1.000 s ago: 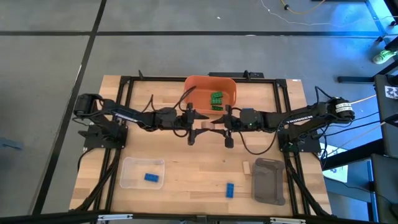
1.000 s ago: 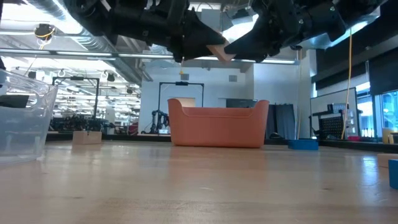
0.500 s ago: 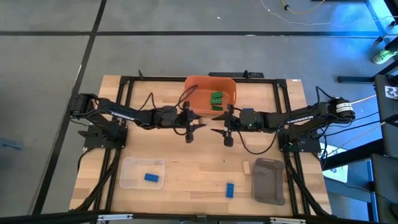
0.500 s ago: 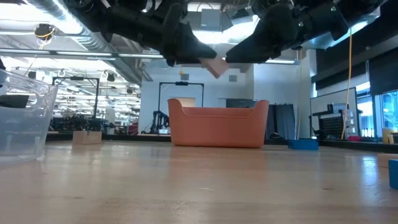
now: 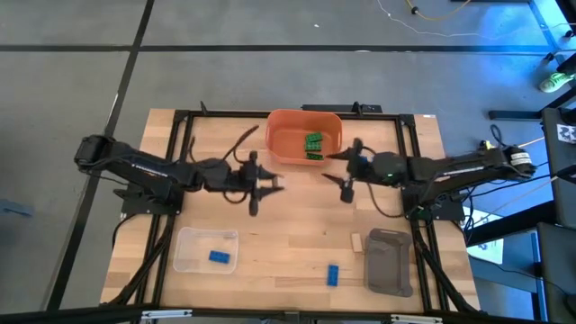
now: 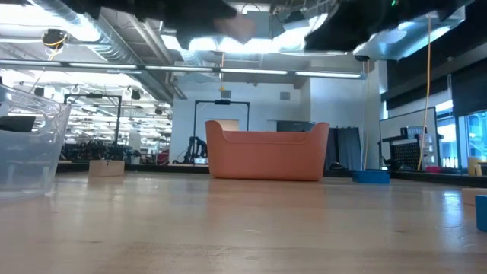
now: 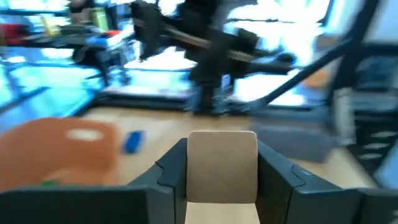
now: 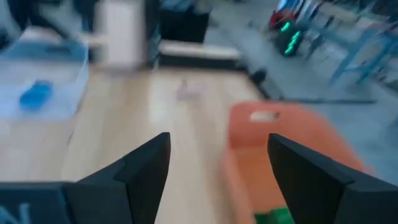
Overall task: Sort & place blocks by color
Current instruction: Put the top right brown block into the black transparent bin
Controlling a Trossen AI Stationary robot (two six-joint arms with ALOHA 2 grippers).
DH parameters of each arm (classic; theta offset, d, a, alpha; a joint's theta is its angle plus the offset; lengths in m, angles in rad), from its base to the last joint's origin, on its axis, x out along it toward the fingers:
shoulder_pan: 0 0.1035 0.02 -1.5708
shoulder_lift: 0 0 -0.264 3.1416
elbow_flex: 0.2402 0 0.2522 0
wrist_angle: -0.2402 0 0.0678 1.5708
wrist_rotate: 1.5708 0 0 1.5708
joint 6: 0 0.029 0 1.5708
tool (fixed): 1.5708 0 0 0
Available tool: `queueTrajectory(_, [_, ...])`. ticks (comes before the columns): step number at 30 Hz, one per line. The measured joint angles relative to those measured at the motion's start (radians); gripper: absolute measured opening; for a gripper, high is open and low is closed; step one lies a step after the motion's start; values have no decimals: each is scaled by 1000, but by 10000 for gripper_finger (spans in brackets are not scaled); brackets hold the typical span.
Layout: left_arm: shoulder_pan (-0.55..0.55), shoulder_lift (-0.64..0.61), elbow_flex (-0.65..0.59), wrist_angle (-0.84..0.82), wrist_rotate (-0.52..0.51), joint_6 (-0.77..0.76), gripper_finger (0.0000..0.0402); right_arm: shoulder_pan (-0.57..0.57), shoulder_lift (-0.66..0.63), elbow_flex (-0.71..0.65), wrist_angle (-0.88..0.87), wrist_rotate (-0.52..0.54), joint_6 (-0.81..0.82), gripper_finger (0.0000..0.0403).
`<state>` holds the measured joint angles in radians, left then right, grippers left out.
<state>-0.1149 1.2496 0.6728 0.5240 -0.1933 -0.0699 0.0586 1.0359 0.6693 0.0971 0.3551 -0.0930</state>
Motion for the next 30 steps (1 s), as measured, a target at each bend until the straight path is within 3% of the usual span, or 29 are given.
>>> queueTrajectory(5, [-103, 126, 41, 135, -4, -31, 117, 6, -122, 0, 15, 215, 20, 270])
queueTrajectory(8, [-134, 236, 124, 139, -6, -32, 117, 6, -175, 0, 16, 277, 65, 270])
queueTrajectory(18, [-136, 682, 561, 110, 180, 24, 117, 5, -242, 0, 19, 244, 144, 271])
queueTrajectory(30, [-114, 1050, 1007, 86, 218, 253, 117, 6, -245, 0, 16, 173, 143, 271])
